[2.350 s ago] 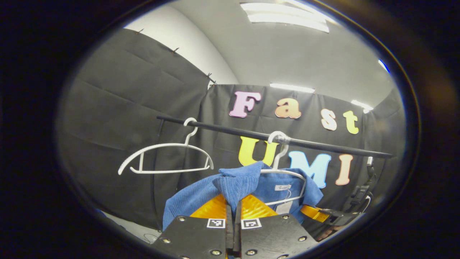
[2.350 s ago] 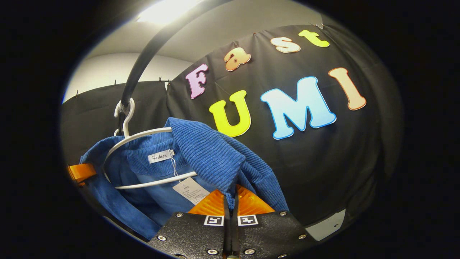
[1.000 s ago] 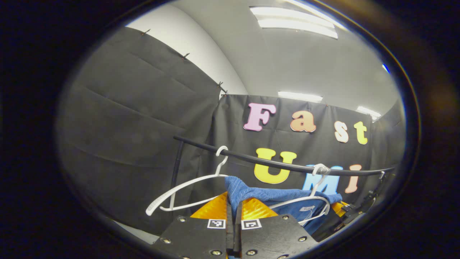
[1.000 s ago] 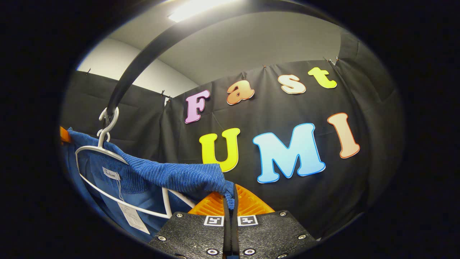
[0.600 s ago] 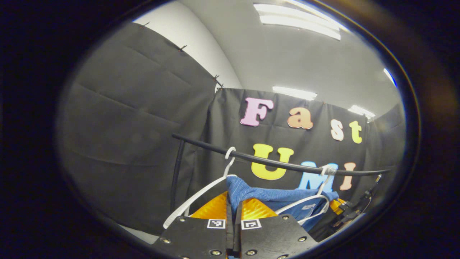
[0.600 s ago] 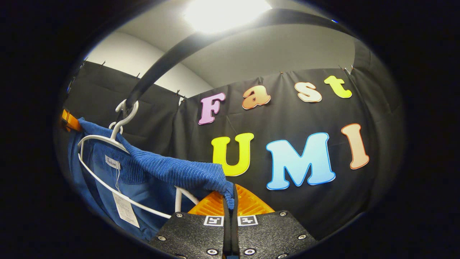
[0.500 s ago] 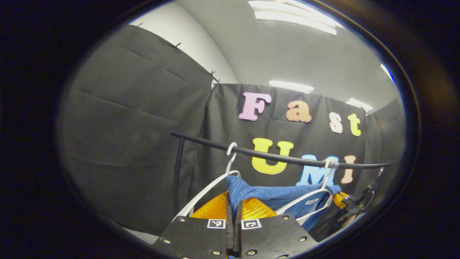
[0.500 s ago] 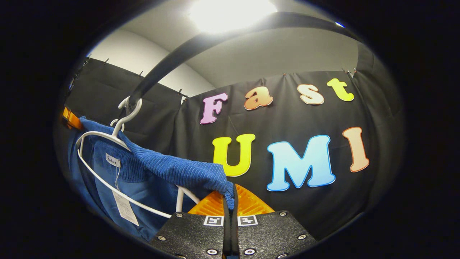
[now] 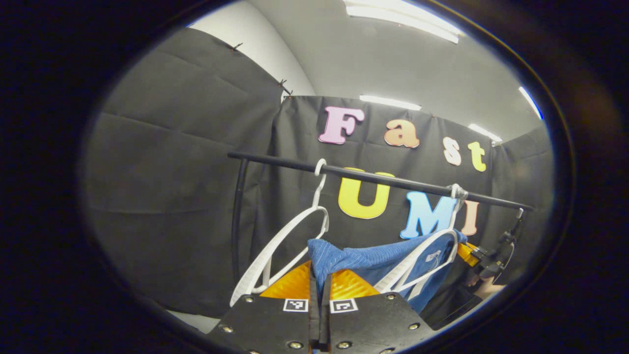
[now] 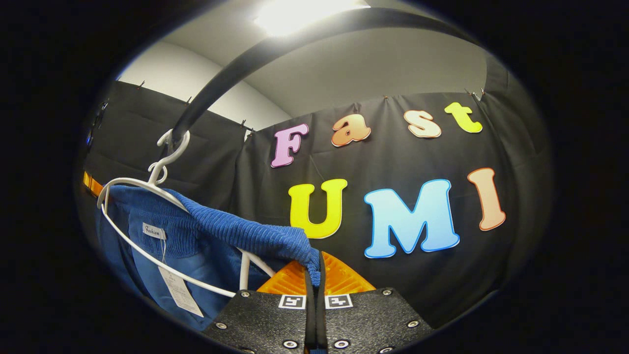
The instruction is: Grasp the clothes on the hanger with both hands and then place them into the laundry hamper below.
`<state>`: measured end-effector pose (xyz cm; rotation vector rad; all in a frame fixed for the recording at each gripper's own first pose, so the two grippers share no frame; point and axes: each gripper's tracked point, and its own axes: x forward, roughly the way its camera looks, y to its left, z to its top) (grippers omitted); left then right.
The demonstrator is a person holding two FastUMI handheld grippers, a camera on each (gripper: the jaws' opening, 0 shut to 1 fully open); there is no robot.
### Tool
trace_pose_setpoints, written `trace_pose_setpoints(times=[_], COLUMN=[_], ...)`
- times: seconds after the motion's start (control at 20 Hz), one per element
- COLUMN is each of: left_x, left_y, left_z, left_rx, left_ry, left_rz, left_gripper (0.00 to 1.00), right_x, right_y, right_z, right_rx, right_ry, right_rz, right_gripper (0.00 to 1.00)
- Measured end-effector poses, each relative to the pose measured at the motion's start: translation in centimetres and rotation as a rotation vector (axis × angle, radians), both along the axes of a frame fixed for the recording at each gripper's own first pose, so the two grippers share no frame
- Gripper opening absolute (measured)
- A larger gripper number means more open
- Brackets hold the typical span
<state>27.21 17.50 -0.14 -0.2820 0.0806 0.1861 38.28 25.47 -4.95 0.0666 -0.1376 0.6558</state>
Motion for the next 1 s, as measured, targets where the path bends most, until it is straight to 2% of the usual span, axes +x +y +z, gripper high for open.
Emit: trace_pose_setpoints(times=[0.2, 0.55, 0.9, 0.95, 1.0], left_x=[-0.3, -1.4, -1.8, -1.9, -1.9], left_y=[-0.8, -3.4, -5.7, -6.2, -6.3], left_z=[-1.9, -5.3, -8.2, -8.7, -9.1], left_rx=[-0.05, -0.016, -0.106, -0.113, -0.113], left_ry=[-0.02, 0.052, 0.091, 0.1, 0.109], left_rz=[-0.012, -0.017, -0.01, -0.011, -0.013], left_gripper=[0.01, 0.01, 0.01, 0.07, 0.07], right_x=[0.0, 0.4, 0.7, 0.7, 0.7], right_y=[-0.8, -1.8, -2.7, -3.0, -3.2], right_z=[-0.8, -2.3, -4.9, -5.5, -5.9], right_rx=[0.006, -0.018, -0.055, -0.058, -0.066], right_ry=[0.028, 0.05, 0.088, 0.101, 0.109], right_rz=[-0.005, -0.03, -0.045, -0.049, -0.056], right_gripper=[0.0, 0.0, 0.0, 0.0, 0.0])
